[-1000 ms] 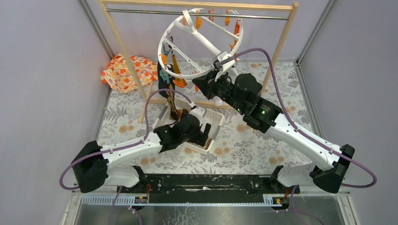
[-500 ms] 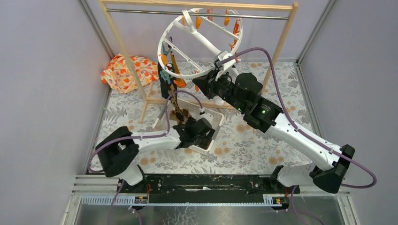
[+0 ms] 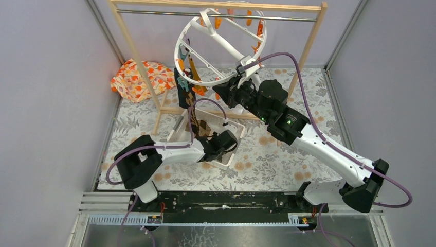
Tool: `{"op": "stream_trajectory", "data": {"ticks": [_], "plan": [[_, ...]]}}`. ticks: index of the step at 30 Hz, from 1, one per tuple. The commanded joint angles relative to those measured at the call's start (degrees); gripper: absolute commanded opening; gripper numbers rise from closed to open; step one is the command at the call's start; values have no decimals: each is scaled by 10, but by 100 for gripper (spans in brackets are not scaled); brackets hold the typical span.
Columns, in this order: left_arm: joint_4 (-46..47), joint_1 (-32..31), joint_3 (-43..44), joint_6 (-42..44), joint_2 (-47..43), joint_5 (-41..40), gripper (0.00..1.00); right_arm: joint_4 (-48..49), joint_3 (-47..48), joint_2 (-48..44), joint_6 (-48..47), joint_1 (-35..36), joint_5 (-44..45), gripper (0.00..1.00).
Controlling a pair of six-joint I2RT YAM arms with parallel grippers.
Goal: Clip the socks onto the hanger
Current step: Pick up the sock from the bin.
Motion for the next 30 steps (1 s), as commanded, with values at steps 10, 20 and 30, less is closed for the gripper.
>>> {"op": "stream_trajectory", "data": {"ticks": [10, 20, 30], "plan": [[-72, -4, 14, -8, -240, -4, 0, 19, -2, -14, 9, -7, -16, 0], [-43, -16, 57, -20, -289, 192, 0, 15, 1, -19, 9, -7, -11, 0], [10, -23, 32, -27, -228, 234, 0, 11, -5, -32, 5, -7, -9, 0]]}}
